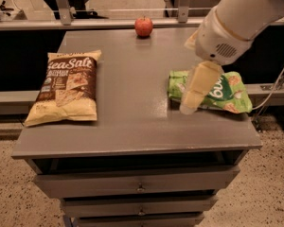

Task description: Move brown chip bag near green rice chip bag

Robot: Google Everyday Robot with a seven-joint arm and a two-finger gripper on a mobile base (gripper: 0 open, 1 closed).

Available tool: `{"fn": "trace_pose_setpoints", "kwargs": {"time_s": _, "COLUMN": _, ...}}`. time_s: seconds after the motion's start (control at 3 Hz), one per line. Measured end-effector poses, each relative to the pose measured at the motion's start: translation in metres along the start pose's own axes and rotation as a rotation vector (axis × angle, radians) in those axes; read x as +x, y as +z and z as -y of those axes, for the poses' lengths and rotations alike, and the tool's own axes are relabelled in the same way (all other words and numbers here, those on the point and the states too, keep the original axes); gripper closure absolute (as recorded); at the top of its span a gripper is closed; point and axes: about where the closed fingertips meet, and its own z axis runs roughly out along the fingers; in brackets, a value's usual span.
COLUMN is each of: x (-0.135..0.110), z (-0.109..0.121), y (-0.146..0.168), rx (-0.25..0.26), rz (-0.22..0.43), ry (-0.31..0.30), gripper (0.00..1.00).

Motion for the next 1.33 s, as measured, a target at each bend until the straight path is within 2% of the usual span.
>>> {"fn": "trace_pose_setpoints", "kwargs": {"time_s": 0.33, "x": -0.058, "z": 0.019, "y": 0.039, "rx": 0.007, "rz": 0.113, "ry": 0.020, "gripper": 0.00}}
{"fn": "trace_pose_setpoints", "kwargs": {"time_s": 0.67, "x": -0.058, "z": 0.019, "y": 0.039, "rx": 0.007, "rz": 0.113, "ry": 0.020, "gripper": 0.00}}
{"fn": "trace_pose_setpoints", "kwargs": {"time_s": 1.0, "x": -0.078, "z": 0.025, "y": 0.047, "rx": 0.032, "rz": 0.168, "ry": 0.042, "gripper": 0.00}}
{"fn": "trace_pose_setpoints", "kwargs": {"time_s": 1.33, "x": -0.129, "z": 0.032, "y": 0.083, "rx": 0.021, "rz": 0.279, "ry": 0.101, "gripper": 0.00}}
